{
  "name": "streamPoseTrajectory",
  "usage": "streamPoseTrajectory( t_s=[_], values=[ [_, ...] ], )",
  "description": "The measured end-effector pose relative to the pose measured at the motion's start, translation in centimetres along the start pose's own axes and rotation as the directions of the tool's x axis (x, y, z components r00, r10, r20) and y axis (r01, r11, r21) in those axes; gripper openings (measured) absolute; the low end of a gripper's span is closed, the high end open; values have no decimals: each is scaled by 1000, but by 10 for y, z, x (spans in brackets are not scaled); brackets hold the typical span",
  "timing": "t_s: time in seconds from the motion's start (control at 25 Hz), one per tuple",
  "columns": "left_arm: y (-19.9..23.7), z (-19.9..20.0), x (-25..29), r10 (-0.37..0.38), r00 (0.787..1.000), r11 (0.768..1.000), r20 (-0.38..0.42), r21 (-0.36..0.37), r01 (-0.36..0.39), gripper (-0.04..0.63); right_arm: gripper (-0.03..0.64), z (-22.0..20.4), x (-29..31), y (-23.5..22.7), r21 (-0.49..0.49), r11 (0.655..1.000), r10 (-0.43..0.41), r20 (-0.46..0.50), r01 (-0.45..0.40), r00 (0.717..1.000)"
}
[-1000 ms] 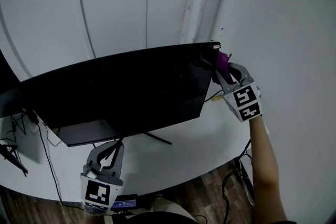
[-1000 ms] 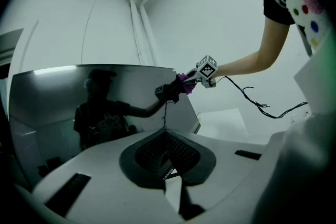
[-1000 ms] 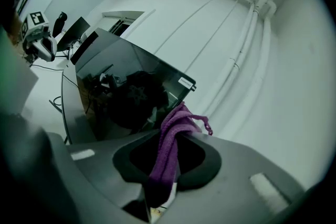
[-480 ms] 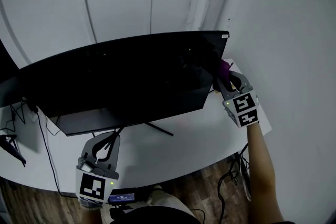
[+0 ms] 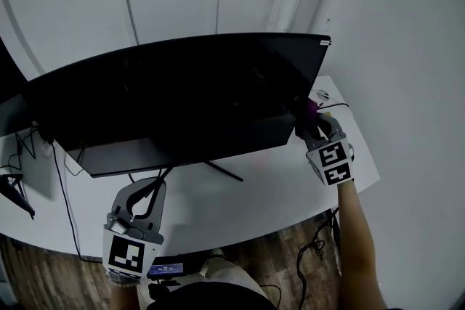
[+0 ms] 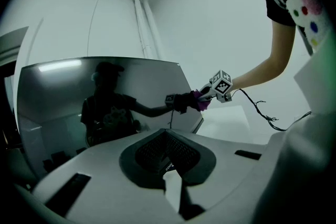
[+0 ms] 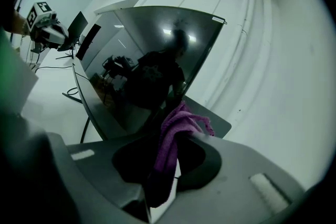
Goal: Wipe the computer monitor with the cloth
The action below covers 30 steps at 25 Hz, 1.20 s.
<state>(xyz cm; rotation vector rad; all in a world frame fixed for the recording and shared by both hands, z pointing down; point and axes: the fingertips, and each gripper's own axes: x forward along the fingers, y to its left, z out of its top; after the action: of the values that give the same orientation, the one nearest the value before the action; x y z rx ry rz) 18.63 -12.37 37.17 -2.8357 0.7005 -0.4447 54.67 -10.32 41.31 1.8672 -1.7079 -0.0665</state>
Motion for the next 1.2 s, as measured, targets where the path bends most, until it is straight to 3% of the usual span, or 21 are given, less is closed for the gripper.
streamPoseTrajectory(
  t_s=[0.6, 0.88, 0.96, 1.04, 1.2],
  values=[
    [1, -11, -5, 23, 999, 1000, -28, -10, -23, 5, 81, -68, 14, 35, 111, 994, 38, -103, -26, 994],
    [2, -14, -10, 29, 999, 999, -32, -15, -30, 5, 81, -88, 14, 49, 262, 965, 36, -112, -5, 993],
    [2, -14, -11, 33, 999, 999, -32, -17, -33, 5, 81, -96, 14, 52, 345, 939, 34, -108, 5, 994],
    [3, -14, -12, 36, 999, 999, -35, -20, -37, 6, 81, -102, 15, 54, 456, 890, 29, -93, 17, 995],
    [5, -17, -17, 42, 998, 999, -41, -20, -43, 5, 81, -109, 16, 56, 677, 735, 2, -50, 32, 999]
  ],
)
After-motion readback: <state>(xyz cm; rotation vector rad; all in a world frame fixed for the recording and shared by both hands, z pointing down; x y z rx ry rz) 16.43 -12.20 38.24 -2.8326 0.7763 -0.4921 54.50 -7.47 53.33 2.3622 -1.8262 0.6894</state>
